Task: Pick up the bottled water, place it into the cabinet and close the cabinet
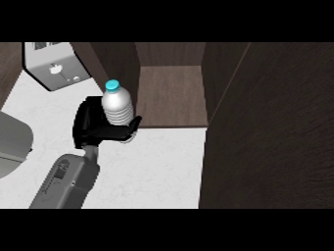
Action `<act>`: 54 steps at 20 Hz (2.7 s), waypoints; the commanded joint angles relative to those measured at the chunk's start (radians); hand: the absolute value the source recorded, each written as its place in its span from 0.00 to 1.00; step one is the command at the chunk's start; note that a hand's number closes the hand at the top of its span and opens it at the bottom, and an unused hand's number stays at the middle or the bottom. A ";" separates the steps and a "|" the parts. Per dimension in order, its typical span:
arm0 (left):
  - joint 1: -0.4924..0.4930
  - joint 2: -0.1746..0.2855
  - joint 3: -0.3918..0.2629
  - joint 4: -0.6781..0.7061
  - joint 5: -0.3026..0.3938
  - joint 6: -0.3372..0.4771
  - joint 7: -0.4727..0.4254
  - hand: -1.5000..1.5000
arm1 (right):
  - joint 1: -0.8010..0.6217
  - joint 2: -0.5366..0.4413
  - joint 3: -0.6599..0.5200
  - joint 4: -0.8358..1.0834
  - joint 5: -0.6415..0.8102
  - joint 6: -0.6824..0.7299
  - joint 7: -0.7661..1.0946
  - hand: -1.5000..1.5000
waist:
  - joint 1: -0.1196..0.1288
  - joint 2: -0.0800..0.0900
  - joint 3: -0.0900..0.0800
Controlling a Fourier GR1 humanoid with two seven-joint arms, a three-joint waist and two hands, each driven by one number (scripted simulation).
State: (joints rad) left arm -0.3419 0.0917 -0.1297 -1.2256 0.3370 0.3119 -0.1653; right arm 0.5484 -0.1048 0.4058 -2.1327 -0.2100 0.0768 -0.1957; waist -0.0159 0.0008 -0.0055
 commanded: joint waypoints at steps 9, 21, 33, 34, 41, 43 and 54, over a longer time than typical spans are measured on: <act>-0.311 -0.032 -0.062 0.099 -0.163 0.156 0.079 1.00 | -0.034 0.009 0.017 0.046 -0.011 0.021 -0.012 0.00 | -0.079 0.013 0.007; -0.276 -0.010 -0.103 0.163 -0.275 0.265 0.093 1.00 | -0.068 0.008 0.013 0.059 -0.017 0.026 0.001 0.00 | -0.106 0.023 0.006; -0.273 0.076 -0.127 0.261 -0.439 0.387 0.104 1.00 | -0.090 -0.020 -0.013 0.064 -0.036 0.051 0.013 0.00 | -0.114 0.027 0.006; -0.280 0.088 -0.115 0.268 -0.435 0.380 0.092 0.00 | -0.094 0.003 -0.012 0.088 -0.038 0.039 -0.002 0.00 | -0.108 0.028 0.006; -0.283 0.105 -0.116 0.269 -0.451 0.394 0.137 0.00 | -0.089 0.000 0.009 0.079 -0.033 0.042 0.011 0.00 | -0.128 0.032 0.005; -0.278 0.094 -0.115 0.258 -0.441 0.399 0.159 0.00 | -0.084 -0.009 0.002 0.102 -0.031 0.060 -0.023 0.00 | -0.135 0.032 0.006; -0.245 0.090 -0.092 0.179 -0.348 0.327 0.059 0.00 | -0.085 -0.009 -0.005 0.088 -0.030 0.052 -0.020 0.00 | -0.112 0.027 0.002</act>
State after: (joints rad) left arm -0.3424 0.2456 -0.2993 -1.1936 -0.1031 0.7313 -0.1661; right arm 0.4641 -0.1175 0.4113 -2.0463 -0.2370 0.1353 -0.2119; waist -0.1038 -0.0048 0.0093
